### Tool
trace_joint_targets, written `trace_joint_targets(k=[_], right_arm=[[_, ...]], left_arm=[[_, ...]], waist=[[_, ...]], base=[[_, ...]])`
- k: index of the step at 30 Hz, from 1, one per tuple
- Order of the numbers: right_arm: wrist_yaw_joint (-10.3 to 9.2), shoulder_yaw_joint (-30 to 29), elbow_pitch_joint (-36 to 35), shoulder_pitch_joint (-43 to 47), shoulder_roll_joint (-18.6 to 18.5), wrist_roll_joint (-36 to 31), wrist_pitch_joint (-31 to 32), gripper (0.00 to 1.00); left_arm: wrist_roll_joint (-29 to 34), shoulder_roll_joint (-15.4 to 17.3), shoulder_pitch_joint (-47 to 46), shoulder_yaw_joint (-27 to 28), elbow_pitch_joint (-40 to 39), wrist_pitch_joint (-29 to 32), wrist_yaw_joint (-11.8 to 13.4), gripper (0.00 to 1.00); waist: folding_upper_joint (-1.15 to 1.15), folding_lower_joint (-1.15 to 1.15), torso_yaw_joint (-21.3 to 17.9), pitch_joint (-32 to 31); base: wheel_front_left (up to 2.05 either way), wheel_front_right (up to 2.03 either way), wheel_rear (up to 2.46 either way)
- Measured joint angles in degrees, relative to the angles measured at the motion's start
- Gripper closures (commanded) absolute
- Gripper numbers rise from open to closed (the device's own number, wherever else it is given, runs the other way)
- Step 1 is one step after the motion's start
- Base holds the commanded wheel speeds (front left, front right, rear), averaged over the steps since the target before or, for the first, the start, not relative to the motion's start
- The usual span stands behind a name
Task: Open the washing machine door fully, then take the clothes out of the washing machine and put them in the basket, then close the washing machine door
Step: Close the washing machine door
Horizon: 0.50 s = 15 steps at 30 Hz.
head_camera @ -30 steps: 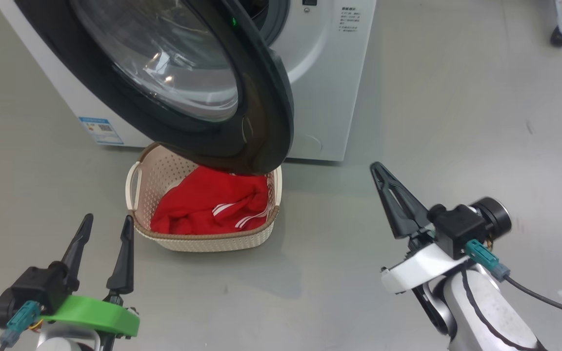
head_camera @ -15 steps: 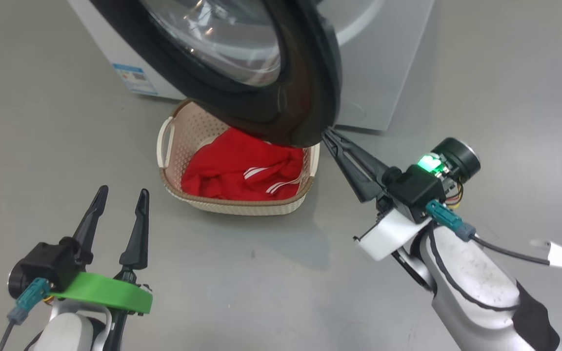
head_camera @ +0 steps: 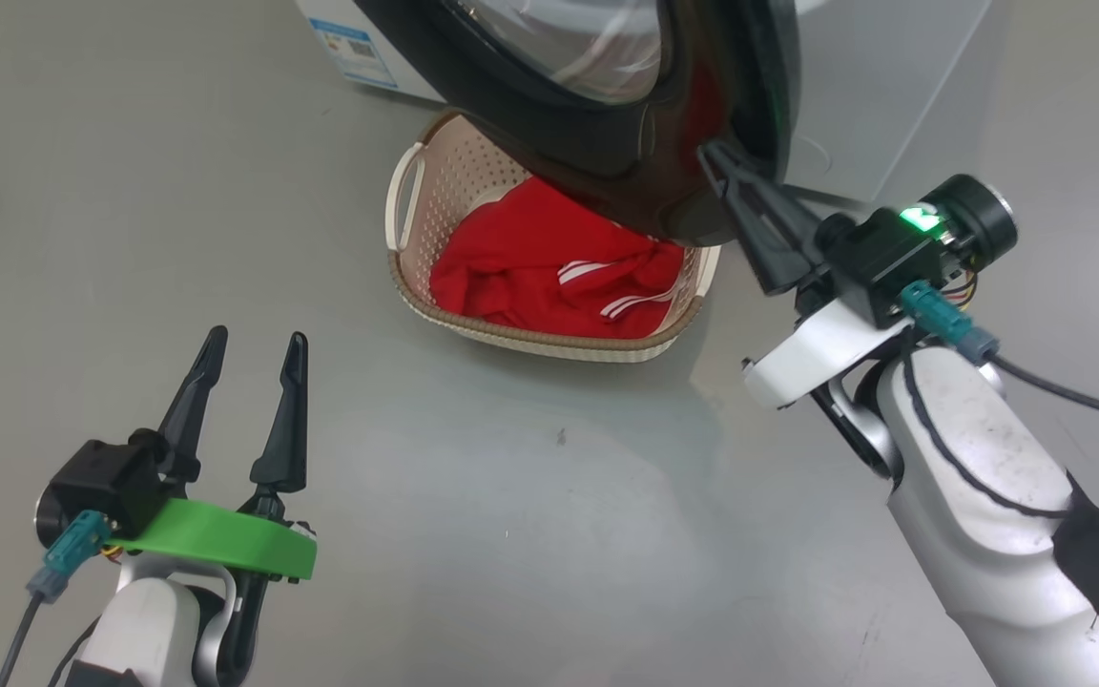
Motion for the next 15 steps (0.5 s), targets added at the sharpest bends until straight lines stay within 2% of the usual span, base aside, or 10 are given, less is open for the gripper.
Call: trace_joint_targets(k=[15], right_arm=[[-0.12,-4.4,2.4,-5.0,-0.3,2.1,-0.1,1.00]], left_arm=[[-0.4,-0.9,-2.2,0.7,0.3,0.0,0.0,0.00]], waist=[[0.00,0.00,2.6,4.4]], base=[[0.00,0.00,0.00]])
